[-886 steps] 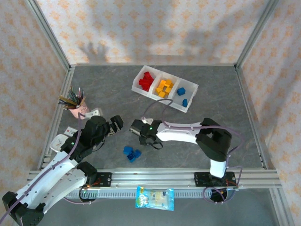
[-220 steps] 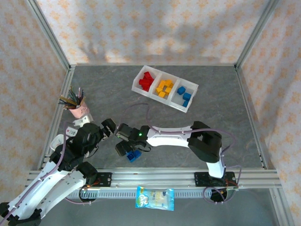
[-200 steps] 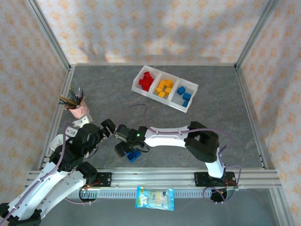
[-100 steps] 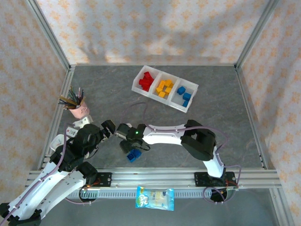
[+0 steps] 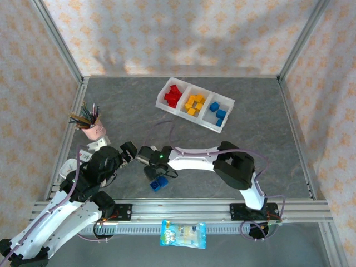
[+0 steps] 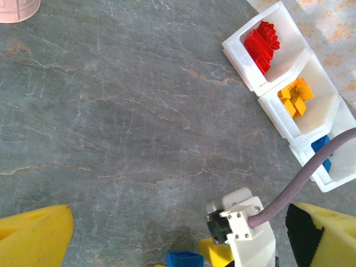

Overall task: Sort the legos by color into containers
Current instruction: Pick up the lego from the bottom-center of the table, then place the lego in the container.

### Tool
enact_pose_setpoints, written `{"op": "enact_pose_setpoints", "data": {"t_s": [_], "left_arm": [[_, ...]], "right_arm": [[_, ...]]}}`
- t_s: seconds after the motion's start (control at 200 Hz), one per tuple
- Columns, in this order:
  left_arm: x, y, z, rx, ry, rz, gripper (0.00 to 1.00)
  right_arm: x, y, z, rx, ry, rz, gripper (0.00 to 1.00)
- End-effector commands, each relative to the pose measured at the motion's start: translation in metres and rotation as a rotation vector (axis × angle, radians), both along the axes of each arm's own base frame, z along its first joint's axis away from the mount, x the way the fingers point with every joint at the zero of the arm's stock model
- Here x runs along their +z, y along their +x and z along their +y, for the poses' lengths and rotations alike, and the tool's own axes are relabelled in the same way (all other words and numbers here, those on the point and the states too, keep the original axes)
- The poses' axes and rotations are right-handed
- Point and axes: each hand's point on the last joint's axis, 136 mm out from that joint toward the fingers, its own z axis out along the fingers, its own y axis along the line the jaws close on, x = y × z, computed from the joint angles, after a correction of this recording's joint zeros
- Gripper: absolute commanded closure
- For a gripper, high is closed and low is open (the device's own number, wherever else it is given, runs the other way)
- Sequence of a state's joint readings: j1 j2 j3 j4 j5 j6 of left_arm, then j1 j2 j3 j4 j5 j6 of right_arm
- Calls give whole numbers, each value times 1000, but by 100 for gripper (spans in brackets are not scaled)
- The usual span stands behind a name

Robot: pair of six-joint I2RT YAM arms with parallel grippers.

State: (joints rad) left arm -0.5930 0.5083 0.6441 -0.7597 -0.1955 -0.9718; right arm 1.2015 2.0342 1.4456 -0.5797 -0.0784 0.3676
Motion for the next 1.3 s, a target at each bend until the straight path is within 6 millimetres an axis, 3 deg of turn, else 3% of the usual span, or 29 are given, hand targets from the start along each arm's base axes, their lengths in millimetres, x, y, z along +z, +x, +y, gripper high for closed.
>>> {"op": "enact_pose_setpoints", "data": {"t_s": [0.0, 0.225, 0.41, 0.631, 0.741, 1.091, 1.291], "left_arm": [[-3, 1, 3, 14, 4, 1, 1], [-2, 2, 1, 8, 1, -2, 1], [-2, 3, -1, -2, -2, -5, 1], [3, 9, -9, -27, -10, -14, 1], [8, 15, -17, -55, -16, -29, 1], [26, 58, -66, -208, -13, -93, 1], [40, 91, -97, -281, -12, -147, 1]], "right_arm": [[-6, 1, -6, -33, -42, 2, 35], [-12, 4, -12, -60, -65, 0, 49], [-4, 13, -14, -100, -43, -17, 63], [30, 35, -19, -157, 49, -49, 70], [54, 56, -33, -211, 100, -83, 71], [122, 163, -134, -486, 185, -233, 73], [134, 221, -215, -705, 180, -301, 72]]}}
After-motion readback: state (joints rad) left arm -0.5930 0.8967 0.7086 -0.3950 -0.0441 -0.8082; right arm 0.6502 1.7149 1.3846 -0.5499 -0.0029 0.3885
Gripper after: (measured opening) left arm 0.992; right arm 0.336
